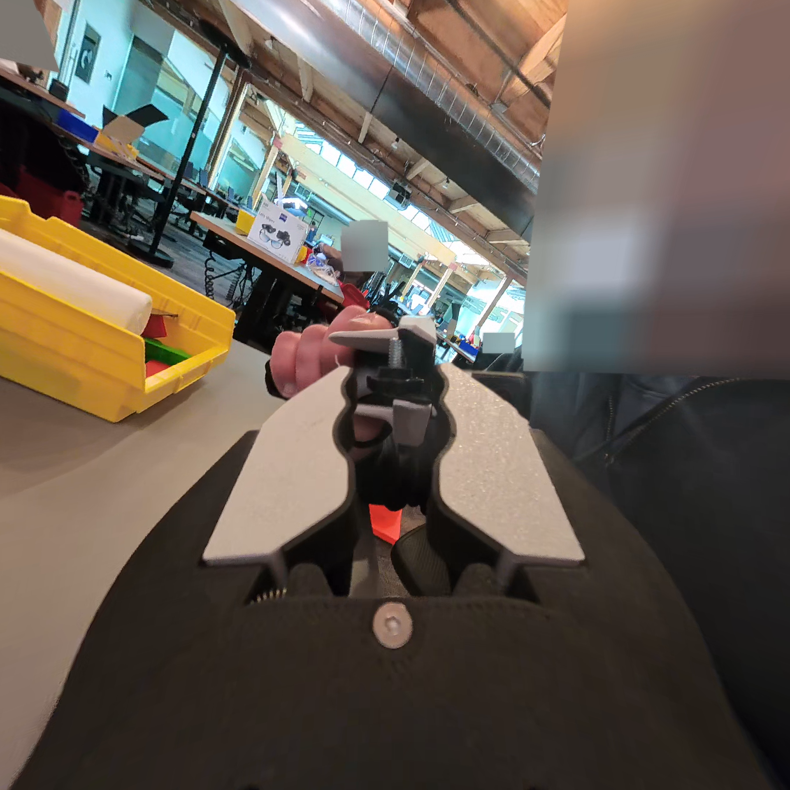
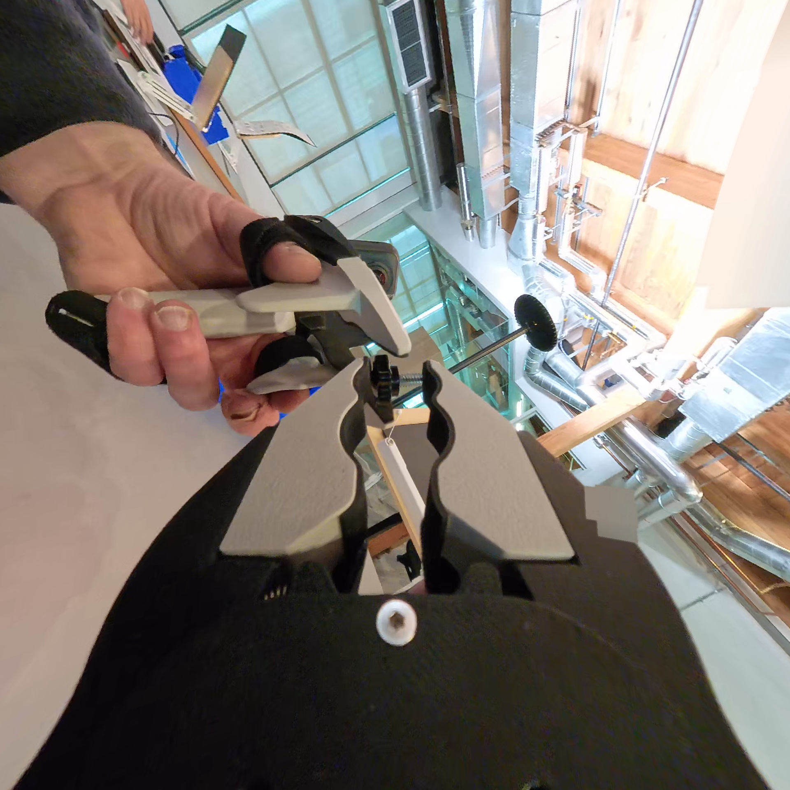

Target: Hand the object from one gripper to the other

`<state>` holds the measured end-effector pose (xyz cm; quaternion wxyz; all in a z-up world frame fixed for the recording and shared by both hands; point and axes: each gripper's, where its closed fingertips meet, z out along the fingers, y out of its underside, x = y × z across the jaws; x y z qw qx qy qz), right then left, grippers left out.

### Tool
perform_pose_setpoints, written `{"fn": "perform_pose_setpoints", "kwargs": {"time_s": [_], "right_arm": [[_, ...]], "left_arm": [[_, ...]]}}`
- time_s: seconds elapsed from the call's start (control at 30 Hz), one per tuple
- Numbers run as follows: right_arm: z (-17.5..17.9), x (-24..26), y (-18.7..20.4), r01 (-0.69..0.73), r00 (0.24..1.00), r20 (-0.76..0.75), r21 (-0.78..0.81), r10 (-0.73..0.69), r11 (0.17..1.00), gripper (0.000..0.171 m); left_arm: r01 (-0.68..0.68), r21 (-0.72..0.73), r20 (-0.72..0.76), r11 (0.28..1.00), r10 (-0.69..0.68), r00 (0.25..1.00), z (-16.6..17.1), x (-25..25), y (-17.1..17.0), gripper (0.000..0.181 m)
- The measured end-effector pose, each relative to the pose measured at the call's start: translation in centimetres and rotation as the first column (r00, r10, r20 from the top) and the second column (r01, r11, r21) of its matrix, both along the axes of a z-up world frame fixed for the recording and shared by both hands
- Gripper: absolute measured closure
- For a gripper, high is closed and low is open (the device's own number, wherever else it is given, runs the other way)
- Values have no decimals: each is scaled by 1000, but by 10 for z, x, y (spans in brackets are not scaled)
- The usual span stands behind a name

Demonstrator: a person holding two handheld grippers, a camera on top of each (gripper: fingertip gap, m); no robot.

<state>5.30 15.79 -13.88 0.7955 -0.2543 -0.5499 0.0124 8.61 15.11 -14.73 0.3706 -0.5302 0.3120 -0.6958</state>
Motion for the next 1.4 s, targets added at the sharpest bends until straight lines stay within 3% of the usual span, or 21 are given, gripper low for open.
{"fn": "perform_pose_setpoints", "kwargs": {"time_s": [0.2, 0.47, 0.57, 0.73, 0.83, 0.9, 1.0, 1.07, 1.1, 1.3, 1.4], "right_arm": [[3, 0, -1, 31, 999, -32, 13, -30, 999, 150], [4, 0, -3, 19, 999, -43, 22, -18, 1000, 150], [1, -1, -3, 7, 999, -33, 10, -7, 1000, 134], [-8, 0, -5, -59, 998, -18, -112, 58, 992, 131], [-13, 9, 4, -166, 985, -104, -359, 138, 918, 134], [-13, 17, 14, -273, 960, -212, -544, 185, 794, 136], [-14, 23, 24, -489, 872, -415, -758, 260, 432, 135], [-13, 23, 23, -586, 798, -525, -791, 297, 176, 135], [-13, 24, 25, -604, 779, -557, -790, 287, 108, 135], [-27, 7, 34, -476, 876, -453, -869, 169, 136, 131], [-40, -3, 45, -379, 925, -366, -905, 102, 191, 135]], "left_arm": [[-22, -10, 63, 1000, 23, 998, 5, 2, -1, 157], [-51, 62, 13, 997, 50, 999, 5, 3, -3, 157], [-72, 92, -16, 993, 74, 997, 5, 0, -1, 157], [-168, 254, -138, 953, 207, 969, 4, -8, 10, 157], [-204, 458, -239, 865, 341, 909, 2, -11, 15, 157], [-185, 610, -300, 771, 441, 846, -2, -12, 19, 157], [-98, 799, -346, 593, 588, 731, -8, -12, 24, 157], [-20, 880, -356, 474, 687, 633, -12, -14, 32, 157], [27, 907, -355, 419, 729, 585, -13, -16, 36, 157], [257, 939, -301, 231, 910, 284, -26, -28, 63, 157], [351, 920, -254, 175, 947, 194, -34, -28, 69, 157]]}}
